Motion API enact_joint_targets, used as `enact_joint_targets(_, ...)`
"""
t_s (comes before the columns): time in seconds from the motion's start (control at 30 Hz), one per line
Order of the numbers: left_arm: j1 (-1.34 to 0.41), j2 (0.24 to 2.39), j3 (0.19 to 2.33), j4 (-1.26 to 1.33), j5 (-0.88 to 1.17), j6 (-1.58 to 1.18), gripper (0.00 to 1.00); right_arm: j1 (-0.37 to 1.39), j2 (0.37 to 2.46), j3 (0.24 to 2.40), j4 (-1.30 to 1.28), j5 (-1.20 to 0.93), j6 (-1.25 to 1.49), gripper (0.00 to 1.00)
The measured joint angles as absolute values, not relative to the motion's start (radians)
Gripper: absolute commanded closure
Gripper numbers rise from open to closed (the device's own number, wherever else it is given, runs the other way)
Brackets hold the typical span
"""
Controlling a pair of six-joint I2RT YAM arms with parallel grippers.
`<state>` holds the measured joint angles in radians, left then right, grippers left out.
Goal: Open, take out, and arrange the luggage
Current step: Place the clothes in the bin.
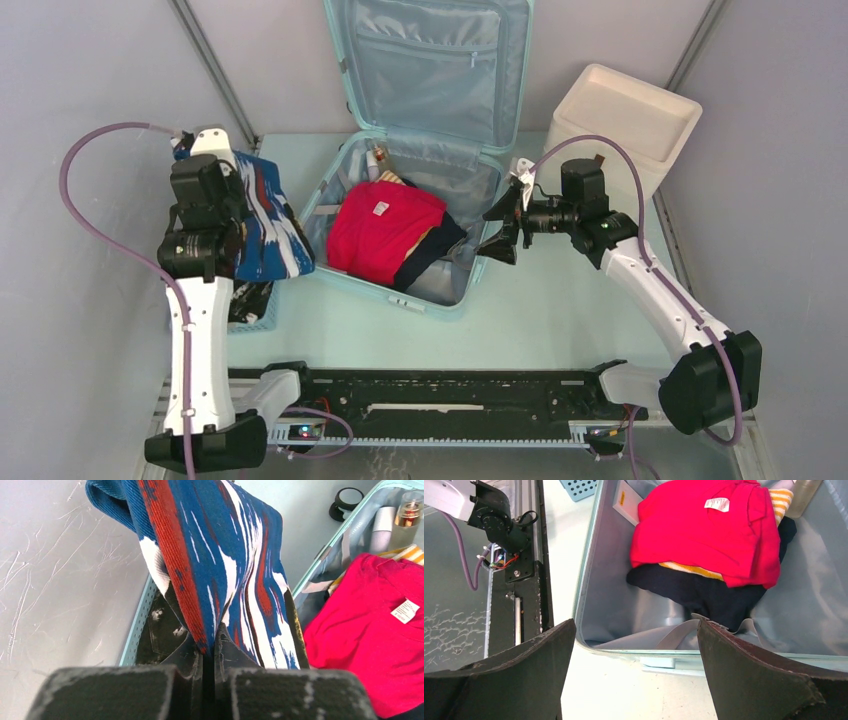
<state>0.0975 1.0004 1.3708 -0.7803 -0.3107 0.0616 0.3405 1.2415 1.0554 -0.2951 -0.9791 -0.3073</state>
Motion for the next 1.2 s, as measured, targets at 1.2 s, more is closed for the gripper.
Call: enact_joint_targets(1.2, 0.368, 1.511, 1.185, -0.500, -0.591, -0.001, 0.92, 0.341, 1.213, 1.055, -0.304, -1.024, -0.308, 0.00)
